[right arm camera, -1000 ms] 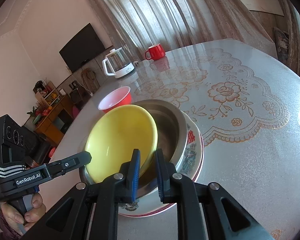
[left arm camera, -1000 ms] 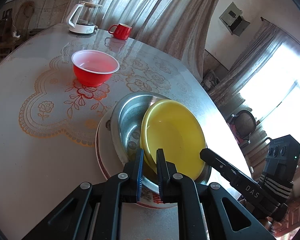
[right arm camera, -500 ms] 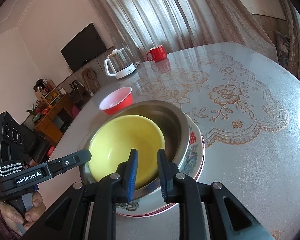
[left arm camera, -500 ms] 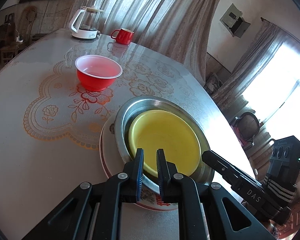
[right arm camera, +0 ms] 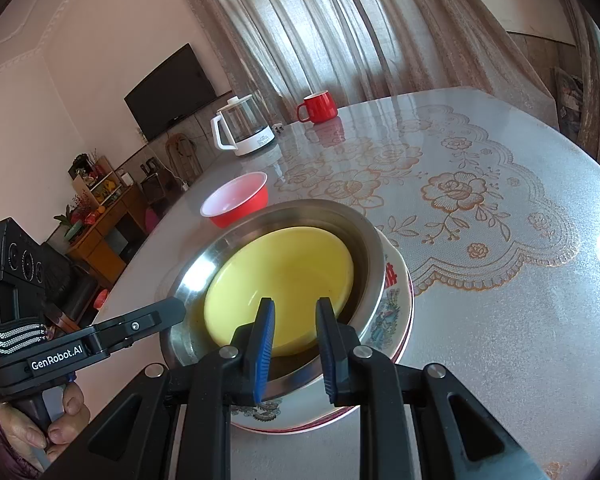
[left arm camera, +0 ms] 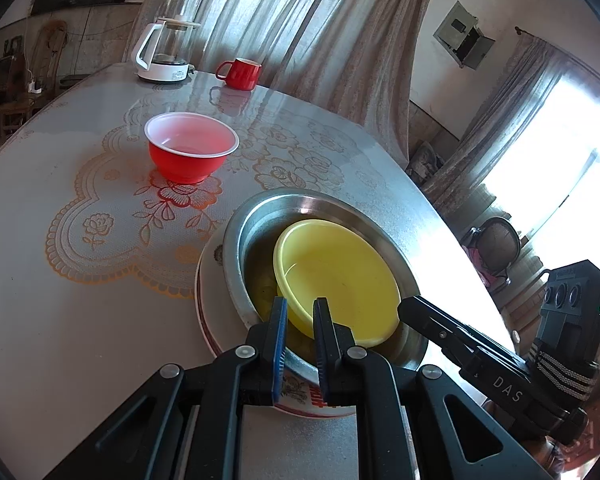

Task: Organize plates and bowls
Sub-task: 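Lower the yellow bowl into the steel bowl with both tools, then open both tools and withdraw them from the yellow bowl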

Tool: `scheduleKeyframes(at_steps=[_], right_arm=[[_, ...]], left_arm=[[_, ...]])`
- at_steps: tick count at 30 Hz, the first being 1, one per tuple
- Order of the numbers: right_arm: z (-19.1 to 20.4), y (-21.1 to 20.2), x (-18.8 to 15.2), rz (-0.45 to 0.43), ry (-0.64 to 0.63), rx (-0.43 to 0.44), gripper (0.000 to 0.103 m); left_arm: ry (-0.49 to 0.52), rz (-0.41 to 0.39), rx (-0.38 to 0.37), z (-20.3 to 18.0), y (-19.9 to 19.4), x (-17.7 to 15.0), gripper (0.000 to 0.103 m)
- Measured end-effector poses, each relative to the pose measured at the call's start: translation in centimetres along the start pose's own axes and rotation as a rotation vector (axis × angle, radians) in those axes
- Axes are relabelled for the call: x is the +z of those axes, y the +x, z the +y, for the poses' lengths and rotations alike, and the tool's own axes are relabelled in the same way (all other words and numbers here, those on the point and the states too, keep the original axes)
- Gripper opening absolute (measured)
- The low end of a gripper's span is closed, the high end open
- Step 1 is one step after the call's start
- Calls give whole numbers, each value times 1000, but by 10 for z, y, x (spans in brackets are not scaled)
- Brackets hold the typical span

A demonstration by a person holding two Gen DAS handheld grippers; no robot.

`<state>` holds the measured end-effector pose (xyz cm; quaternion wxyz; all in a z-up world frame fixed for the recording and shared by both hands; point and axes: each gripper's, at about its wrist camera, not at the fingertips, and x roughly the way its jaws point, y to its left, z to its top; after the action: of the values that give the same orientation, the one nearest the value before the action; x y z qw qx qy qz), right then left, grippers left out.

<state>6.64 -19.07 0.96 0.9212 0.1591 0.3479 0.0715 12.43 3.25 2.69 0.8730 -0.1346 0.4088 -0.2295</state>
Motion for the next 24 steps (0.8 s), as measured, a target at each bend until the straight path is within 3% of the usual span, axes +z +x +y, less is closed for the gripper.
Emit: scheduleKeyframes(at_steps=[5, 24], right_arm=[[2, 1, 0, 7, -11, 8, 23], [1, -6, 4, -16, 25, 49, 26]], left_arm=[[27, -27, 24, -8, -6, -1, 29], [55, -68, 81, -6, -15, 1, 29]])
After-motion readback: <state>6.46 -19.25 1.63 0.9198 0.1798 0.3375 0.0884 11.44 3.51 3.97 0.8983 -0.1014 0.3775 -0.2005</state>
